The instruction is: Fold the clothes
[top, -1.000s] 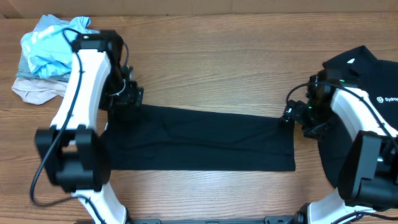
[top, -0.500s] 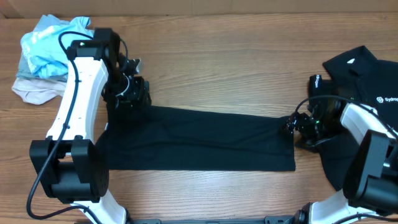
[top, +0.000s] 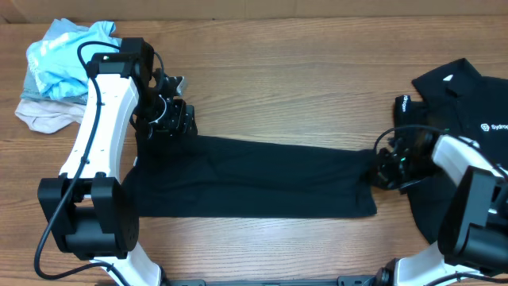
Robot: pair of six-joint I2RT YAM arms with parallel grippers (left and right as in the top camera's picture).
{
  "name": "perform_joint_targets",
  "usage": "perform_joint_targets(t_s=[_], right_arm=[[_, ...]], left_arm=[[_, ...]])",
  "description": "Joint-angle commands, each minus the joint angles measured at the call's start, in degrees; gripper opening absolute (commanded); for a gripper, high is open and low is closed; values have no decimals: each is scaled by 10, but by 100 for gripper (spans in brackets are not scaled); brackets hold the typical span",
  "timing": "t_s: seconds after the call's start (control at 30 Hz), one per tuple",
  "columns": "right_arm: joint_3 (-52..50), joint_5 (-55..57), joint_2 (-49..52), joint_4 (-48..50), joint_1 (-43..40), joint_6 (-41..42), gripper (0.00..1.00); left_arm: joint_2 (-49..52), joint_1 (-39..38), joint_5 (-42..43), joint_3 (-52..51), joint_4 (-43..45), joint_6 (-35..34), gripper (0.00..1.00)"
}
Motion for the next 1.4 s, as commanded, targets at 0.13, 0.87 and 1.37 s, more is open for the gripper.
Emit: perform_joint_targets(t_s=[0.13,0.87,1.37], right_arm=[[146,30,-56,-83,-46,-3,4],[207,147,-45,-51,392,208,5],[208,117,27,39,468,231,61]], left_arm=[[5,6,10,-2,0,22,72],[5,6,10,-2,1,22,75],[5,6,-12,-2,1,22,79]])
